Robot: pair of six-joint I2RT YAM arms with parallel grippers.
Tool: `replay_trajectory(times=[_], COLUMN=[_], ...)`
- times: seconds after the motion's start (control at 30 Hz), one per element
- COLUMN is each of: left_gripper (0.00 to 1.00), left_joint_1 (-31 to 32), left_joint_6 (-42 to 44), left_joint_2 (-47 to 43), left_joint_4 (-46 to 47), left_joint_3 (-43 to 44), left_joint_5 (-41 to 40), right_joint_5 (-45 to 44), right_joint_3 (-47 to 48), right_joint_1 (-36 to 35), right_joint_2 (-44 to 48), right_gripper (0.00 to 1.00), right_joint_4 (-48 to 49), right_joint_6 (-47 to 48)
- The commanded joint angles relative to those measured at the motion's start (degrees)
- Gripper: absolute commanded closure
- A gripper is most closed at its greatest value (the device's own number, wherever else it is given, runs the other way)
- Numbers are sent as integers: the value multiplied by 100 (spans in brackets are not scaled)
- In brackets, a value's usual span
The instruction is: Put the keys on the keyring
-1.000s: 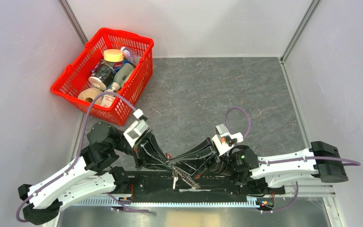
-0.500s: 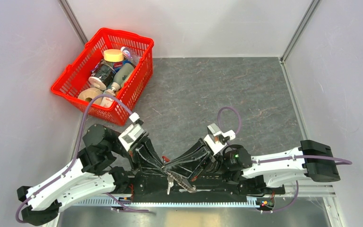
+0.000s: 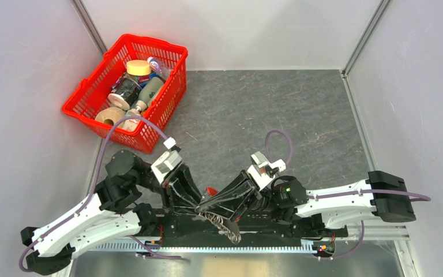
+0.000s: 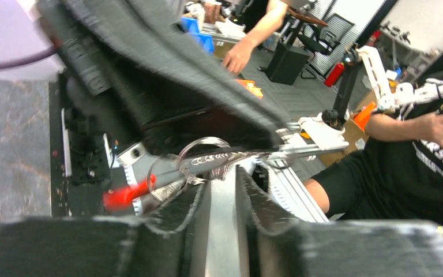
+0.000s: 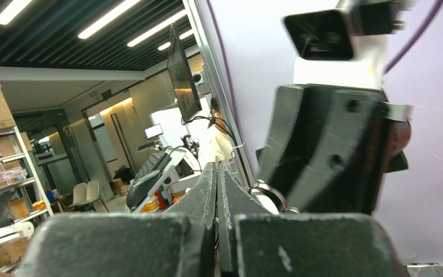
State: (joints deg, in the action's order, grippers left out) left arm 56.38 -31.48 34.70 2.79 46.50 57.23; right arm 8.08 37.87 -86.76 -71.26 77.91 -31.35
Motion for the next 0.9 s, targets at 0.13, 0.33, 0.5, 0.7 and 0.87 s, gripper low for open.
replay_trajectory(times=[0.13,0.33,0.5,0.7,0.87], left_gripper=[63,63,63,64,64], left_joint_1=[-54,-47,-48,-48,-48], left_joint_6=[387,602,627,462,250], left_joint_2=[154,110,17,-406,-624], left_joint_4=[-726,-1212,-1606,-1403,-671], left_joint_3=[87,262,540,686,524], left_joint_5=[-970,-1310,-2027,-2954,-2983], right_joint_5=[15,-51,-54,-388,-699], right_joint_3=[-89,-189,-325,-594,-627], right_joint_1=[-67,-68,-68,-69,-69], right_joint_2=[456,626,754,1090,1254], right_gripper=[100,100,100,100,100], right_joint_4=[-112,123,442,672,673], right_joint_6=[348,507,743,1228,1561])
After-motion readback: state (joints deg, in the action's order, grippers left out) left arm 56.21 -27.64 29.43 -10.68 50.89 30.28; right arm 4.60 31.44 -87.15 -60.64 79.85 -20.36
